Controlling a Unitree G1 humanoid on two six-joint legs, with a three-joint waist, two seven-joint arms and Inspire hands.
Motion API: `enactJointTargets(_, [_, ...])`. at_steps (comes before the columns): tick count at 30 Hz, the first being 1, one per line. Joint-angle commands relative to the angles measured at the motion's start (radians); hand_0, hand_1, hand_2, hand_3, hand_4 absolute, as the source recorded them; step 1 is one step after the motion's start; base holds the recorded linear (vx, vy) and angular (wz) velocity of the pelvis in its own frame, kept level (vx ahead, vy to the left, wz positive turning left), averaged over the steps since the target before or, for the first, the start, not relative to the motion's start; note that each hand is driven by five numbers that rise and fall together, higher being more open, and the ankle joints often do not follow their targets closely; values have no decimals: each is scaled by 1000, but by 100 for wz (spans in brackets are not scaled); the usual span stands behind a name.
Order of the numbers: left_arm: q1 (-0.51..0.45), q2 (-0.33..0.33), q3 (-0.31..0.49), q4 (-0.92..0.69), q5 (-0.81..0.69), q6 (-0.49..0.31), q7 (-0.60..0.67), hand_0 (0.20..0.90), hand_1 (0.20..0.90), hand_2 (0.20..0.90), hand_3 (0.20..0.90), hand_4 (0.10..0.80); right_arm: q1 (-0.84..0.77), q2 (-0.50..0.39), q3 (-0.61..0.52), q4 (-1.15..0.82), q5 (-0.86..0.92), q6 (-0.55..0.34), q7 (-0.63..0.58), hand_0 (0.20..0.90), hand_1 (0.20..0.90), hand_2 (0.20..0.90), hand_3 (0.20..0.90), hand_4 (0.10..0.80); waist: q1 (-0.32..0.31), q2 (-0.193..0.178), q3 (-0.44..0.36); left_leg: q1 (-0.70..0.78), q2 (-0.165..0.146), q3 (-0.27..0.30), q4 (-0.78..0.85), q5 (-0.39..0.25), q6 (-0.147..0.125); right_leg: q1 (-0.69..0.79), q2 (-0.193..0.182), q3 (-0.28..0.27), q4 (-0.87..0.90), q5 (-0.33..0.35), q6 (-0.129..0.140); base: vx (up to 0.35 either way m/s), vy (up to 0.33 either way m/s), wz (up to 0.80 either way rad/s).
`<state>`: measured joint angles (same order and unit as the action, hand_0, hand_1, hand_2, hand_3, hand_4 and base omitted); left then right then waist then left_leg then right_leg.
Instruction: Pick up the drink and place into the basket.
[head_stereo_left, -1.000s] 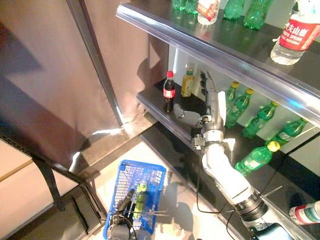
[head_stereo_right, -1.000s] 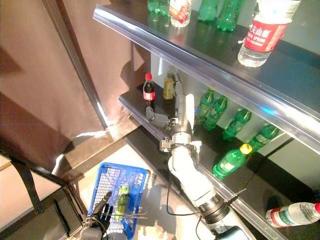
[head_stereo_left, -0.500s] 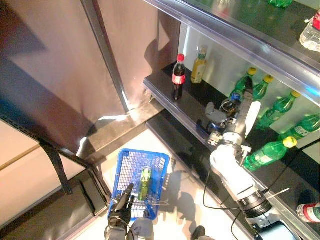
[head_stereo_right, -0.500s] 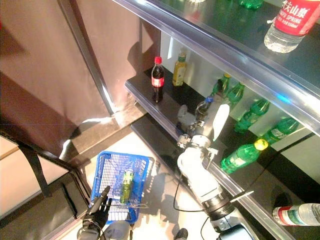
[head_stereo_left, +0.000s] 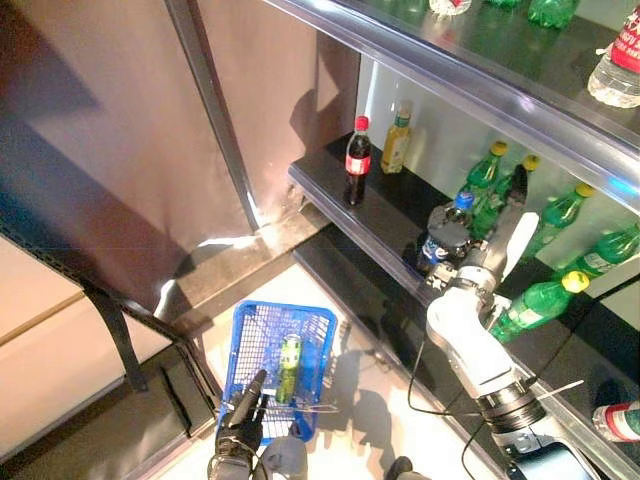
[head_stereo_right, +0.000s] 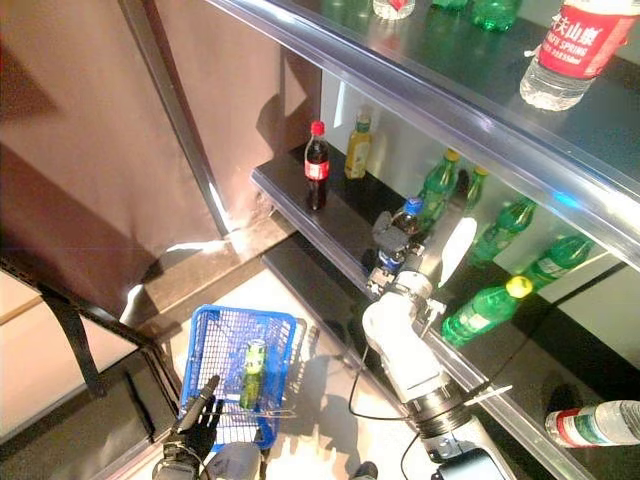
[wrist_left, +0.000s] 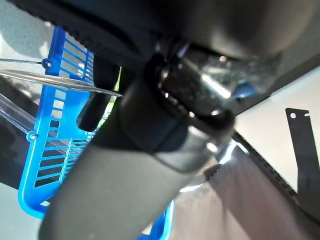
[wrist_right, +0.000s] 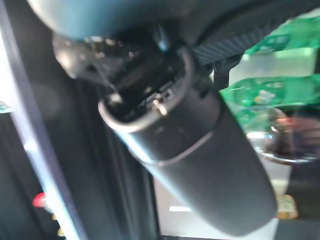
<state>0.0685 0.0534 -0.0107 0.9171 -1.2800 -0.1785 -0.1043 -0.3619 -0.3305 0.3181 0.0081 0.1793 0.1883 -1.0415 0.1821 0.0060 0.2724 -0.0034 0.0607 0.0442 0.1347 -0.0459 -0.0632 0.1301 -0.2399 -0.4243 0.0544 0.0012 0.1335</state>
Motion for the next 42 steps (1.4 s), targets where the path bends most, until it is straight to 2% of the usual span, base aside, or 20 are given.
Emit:
enactJointTargets(1, [126, -21, -107, -33, 44, -23, -43, 300, 300, 300, 200, 100, -46, -7, -26, -46, -13, -96, -43, 900, 900, 900, 900, 800, 20, 18, -51, -12, 42, 41, 53, -11, -27, -66, -70, 24, 115, -26, 10, 0, 0, 0])
enactJointTargets(9, [51, 3, -137, -58, 3, -24, -9, 300, 300, 300, 200, 100, -135, 39, -23, 9, 3, -118, -121, 900, 900, 900, 900, 800, 20, 24, 49, -100, 38, 35, 125, -21, -22, -138, -91, 35, 159, -17, 5, -78, -9, 7])
enactJointTargets(25, [-21, -1, -230, -167, -91, -70, -43, 300, 300, 300, 200, 100, -270, 64, -37, 31, 30, -134, -259, 900, 900, 900, 900, 800, -5, 52, 202, -242, 45, 59, 252, -37, -9, -296, -118, 82, 281, -23, -7, -46, 13, -7])
enactJointTargets(32, [-32, -12, -239, -193, -97, -75, -29, 300, 300, 300, 200, 100, -337, 59, -52, 28, 43, -137, -254, 900, 900, 900, 900, 800, -9, 64, 248, -282, 40, 65, 289, -45, -3, -357, -123, 107, 339, -38, -12, -3, 21, -10])
enactJointTargets(42, [-22, -1, -232, -243, -107, -51, -23, 300, 300, 300, 200, 100, -444, 16, -99, 31, 48, -138, -238, 900, 900, 900, 900, 800, 4, 75, 248, -366, 30, 63, 311, -49, 8, -455, -127, 132, 376, -42, -14, 18, 19, -4])
